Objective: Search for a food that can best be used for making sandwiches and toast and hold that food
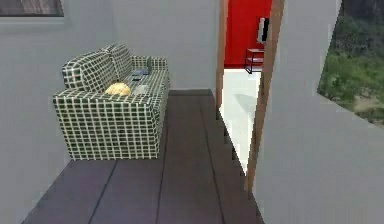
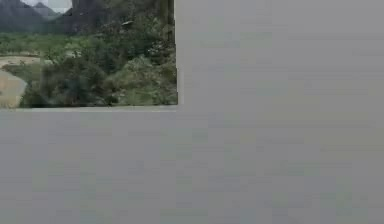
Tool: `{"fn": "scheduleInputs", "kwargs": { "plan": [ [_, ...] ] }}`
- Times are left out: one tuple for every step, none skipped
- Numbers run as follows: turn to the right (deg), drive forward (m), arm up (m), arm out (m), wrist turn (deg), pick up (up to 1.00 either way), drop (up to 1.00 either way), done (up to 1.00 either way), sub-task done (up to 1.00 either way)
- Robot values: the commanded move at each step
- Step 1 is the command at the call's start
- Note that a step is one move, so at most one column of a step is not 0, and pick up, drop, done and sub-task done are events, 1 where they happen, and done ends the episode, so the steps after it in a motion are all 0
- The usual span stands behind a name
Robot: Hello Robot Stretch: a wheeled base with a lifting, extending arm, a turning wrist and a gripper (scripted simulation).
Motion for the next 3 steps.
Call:
{"fn": "scheduleInputs", "kwargs": {
  "plan": [
    [0.0,1.0,0.0,0.0,0.0,0.0,0.0,0.0,0.0],
    [0.0,0.75,0.0,0.0,0.0,0.0,0.0,0.0,0.0],
    [45.0,0.0,0.0,0.0,0.0,0.0,0.0,0.0,0.0]
  ]
}}
